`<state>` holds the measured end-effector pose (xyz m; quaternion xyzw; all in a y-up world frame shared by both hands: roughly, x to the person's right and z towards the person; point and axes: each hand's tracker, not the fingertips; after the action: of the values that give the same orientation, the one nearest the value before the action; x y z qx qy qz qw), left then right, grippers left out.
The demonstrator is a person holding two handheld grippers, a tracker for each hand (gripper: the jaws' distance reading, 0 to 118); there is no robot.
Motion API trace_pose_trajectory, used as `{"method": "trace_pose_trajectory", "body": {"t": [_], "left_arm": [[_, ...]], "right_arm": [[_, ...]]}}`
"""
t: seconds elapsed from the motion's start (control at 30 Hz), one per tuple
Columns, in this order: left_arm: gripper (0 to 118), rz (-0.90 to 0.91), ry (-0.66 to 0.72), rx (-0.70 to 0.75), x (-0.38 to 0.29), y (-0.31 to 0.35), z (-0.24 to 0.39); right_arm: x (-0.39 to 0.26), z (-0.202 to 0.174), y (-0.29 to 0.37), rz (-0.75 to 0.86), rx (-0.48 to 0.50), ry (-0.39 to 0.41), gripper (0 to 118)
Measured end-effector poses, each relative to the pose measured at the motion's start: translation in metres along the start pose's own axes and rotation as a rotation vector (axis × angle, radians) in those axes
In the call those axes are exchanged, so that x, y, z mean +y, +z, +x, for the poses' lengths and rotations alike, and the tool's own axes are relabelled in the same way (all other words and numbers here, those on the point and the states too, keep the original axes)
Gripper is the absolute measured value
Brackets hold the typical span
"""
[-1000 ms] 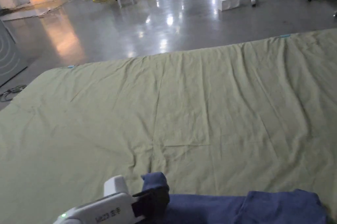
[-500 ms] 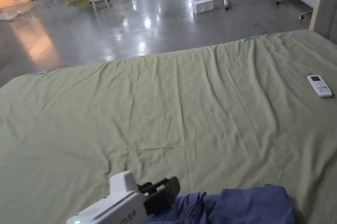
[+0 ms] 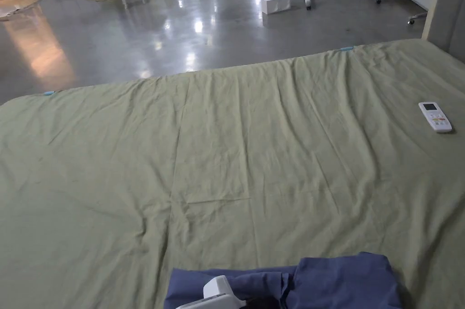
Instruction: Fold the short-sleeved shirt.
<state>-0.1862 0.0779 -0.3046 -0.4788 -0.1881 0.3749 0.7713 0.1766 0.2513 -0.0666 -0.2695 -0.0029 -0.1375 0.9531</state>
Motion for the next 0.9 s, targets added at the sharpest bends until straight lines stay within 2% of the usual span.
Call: {"method": "trace_pose_trajectory", "body": {"t": [0.07, 0.1, 0.2, 0.23, 0.27, 0.37, 0.47, 0.53, 0.6, 0.63, 0.67, 0.7, 0.73, 0.77, 0.8, 0.83, 0.9], "left_arm": [[1, 0.037, -0.058, -0.011, 0.003, 0.021, 0.005], [9, 0.058, -0.111, -0.038, 0.006, 0.036, 0.006], [92, 0.167, -0.153, -0.090, 0.017, 0.091, -0.004], [113, 0.201, -0.150, -0.089, 0.024, 0.110, -0.012], [114, 0.210, -0.136, -0.102, 0.030, 0.124, -0.021], [115, 0.306, -0.010, -0.058, 0.047, 0.163, -0.057], [114, 0.323, 0.118, -0.021, 0.056, 0.170, -0.090], [113, 0.263, 0.193, -0.104, 0.058, 0.158, -0.104], [112, 0.201, 0.197, -0.108, 0.052, 0.137, -0.097], [105, 0.186, 0.164, -0.076, 0.049, 0.125, -0.093], [92, 0.158, 0.121, -0.057, 0.046, 0.114, -0.089], [73, 0.160, 0.073, -0.034, 0.042, 0.106, -0.082], [29, 0.173, 0.063, 0.002, 0.038, 0.098, -0.078], [18, 0.165, 0.092, 0.011, 0.039, 0.093, -0.078], [18, 0.159, 0.100, 0.016, 0.040, 0.093, -0.083], [17, 0.184, 0.187, -0.044, 0.043, 0.095, -0.085], [17, 0.192, 0.170, -0.042, 0.043, 0.106, -0.086]], "right_arm": [[-0.002, 0.002, -0.003, -0.005, 0.006, 0.003, 0], [-0.002, 0.000, -0.004, -0.004, 0.012, 0.006, 0], [0.000, -0.004, -0.010, -0.008, 0.034, 0.008, 0], [0.000, -0.005, -0.013, -0.012, 0.043, 0.009, 0], [0.000, -0.006, -0.015, -0.016, 0.048, 0.010, 0], [-0.003, -0.008, -0.020, -0.029, 0.067, 0.008, 0], [-0.004, -0.009, -0.022, -0.041, 0.083, -0.009, 0], [-0.004, -0.012, -0.021, -0.044, 0.079, -0.003, 0], [-0.003, -0.013, -0.020, -0.047, 0.075, 0.007, 0], [-0.002, -0.013, -0.019, -0.050, 0.072, 0.011, 0], [-0.002, -0.014, -0.018, -0.050, 0.066, 0.016, 0], [-0.002, -0.014, -0.016, -0.050, 0.058, 0.022, 0], [-0.001, -0.013, -0.014, -0.049, 0.050, 0.030, 0], [-0.001, -0.013, -0.013, -0.049, 0.045, 0.034, 0], [-0.001, -0.012, -0.012, -0.049, 0.041, 0.035, 0], [-0.001, -0.011, -0.011, -0.051, 0.038, 0.035, 0], [-0.001, -0.010, -0.011, -0.055, 0.032, 0.032, 0]]}}
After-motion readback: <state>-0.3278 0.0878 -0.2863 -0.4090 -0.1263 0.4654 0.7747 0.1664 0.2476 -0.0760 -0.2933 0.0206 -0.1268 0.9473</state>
